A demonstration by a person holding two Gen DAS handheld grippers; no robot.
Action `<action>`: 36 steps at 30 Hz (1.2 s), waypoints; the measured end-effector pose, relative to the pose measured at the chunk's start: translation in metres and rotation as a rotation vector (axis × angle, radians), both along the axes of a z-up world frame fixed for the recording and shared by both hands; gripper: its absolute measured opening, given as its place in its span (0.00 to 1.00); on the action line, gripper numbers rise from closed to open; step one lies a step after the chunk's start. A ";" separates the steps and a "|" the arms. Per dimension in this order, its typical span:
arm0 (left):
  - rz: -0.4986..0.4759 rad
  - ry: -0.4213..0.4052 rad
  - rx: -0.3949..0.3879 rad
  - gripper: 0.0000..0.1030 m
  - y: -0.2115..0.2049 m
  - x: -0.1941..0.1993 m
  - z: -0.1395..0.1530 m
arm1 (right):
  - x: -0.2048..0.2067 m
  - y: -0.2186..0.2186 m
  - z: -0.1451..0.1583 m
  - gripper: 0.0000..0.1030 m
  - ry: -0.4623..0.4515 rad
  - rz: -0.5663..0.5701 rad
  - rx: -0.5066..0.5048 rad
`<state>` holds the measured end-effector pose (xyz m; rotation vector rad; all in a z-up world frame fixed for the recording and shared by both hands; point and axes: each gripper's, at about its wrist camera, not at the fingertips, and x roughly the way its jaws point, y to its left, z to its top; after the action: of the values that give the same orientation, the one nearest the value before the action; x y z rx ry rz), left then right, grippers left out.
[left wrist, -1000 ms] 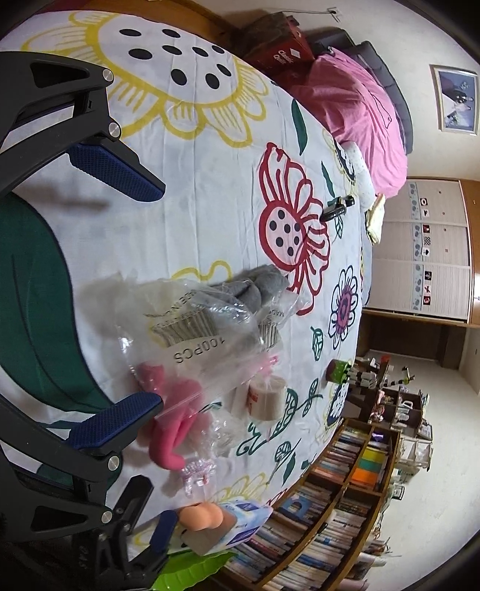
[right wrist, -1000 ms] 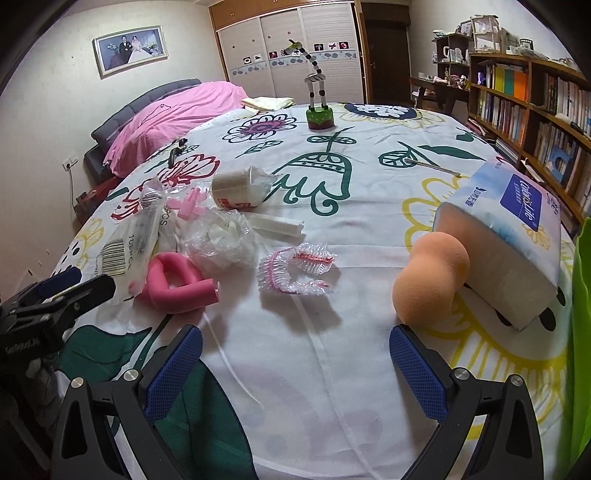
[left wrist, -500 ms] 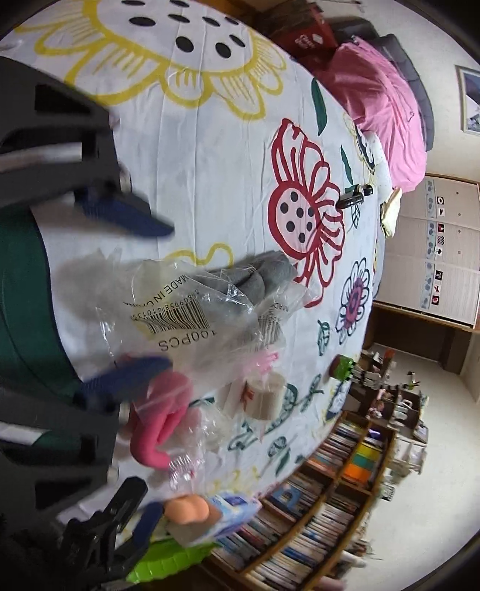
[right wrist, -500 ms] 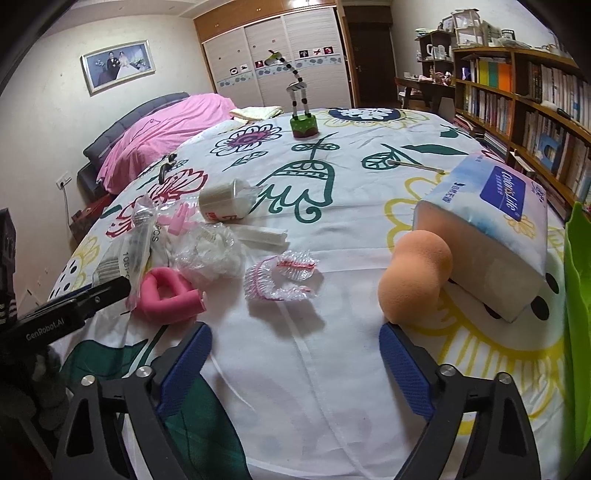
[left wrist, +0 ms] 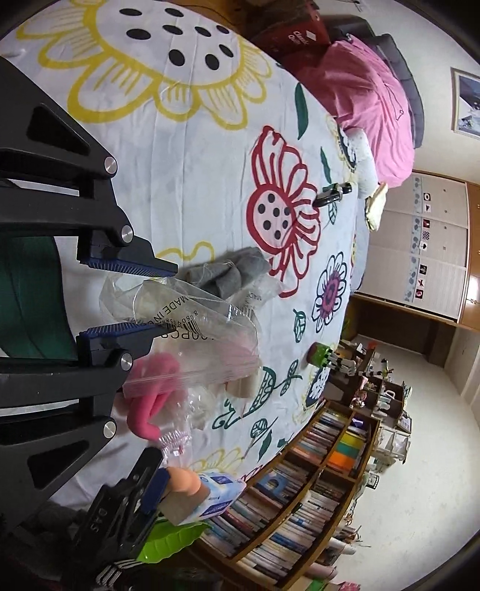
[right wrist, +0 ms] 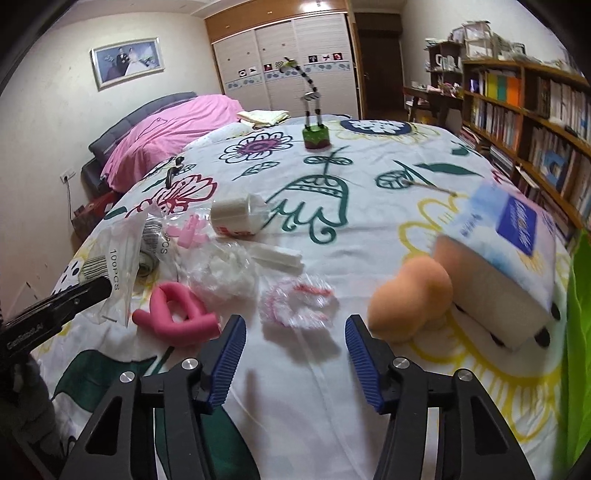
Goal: Organize soft objects
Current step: 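Grasp the pink hair clip with the right tool while the left grasps the clear bag, then drop the hair clip into the green tray with the right tool while the left lifts the bag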
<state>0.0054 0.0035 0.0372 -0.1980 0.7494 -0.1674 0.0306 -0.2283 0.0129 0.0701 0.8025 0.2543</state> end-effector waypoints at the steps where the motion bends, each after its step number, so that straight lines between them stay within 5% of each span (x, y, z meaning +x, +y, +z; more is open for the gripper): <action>1: 0.001 -0.002 0.000 0.23 0.000 0.000 0.001 | 0.004 0.003 0.000 0.52 0.003 0.006 -0.009; 7: 0.017 -0.008 0.007 0.23 0.003 -0.001 0.006 | 0.014 0.005 -0.006 0.36 0.042 0.019 -0.010; 12: 0.015 -0.009 0.006 0.23 0.003 -0.001 0.007 | 0.009 0.000 -0.006 0.13 0.037 0.010 -0.002; 20: 0.015 -0.019 0.003 0.23 0.001 -0.005 0.010 | 0.003 -0.008 0.005 0.15 0.022 0.008 0.043; 21: 0.015 -0.019 0.003 0.23 0.001 -0.005 0.011 | 0.003 -0.007 0.006 0.19 0.020 0.011 0.039; 23: 0.014 -0.019 0.003 0.23 0.001 -0.005 0.010 | 0.005 -0.005 0.009 0.47 0.012 0.008 0.035; 25: 0.012 -0.019 0.003 0.23 0.001 -0.005 0.011 | 0.007 -0.001 0.011 0.52 -0.002 0.009 0.026; 33: 0.012 -0.016 0.003 0.23 -0.001 -0.007 0.013 | 0.037 0.017 0.002 0.50 0.004 0.024 -0.078; 36: 0.012 -0.015 0.003 0.23 -0.001 -0.007 0.012 | 0.041 0.015 -0.004 0.34 0.023 0.014 -0.087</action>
<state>-0.0011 0.0022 0.0487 -0.1978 0.7334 -0.1562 0.0717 -0.2131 0.0094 -0.0149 0.8360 0.2322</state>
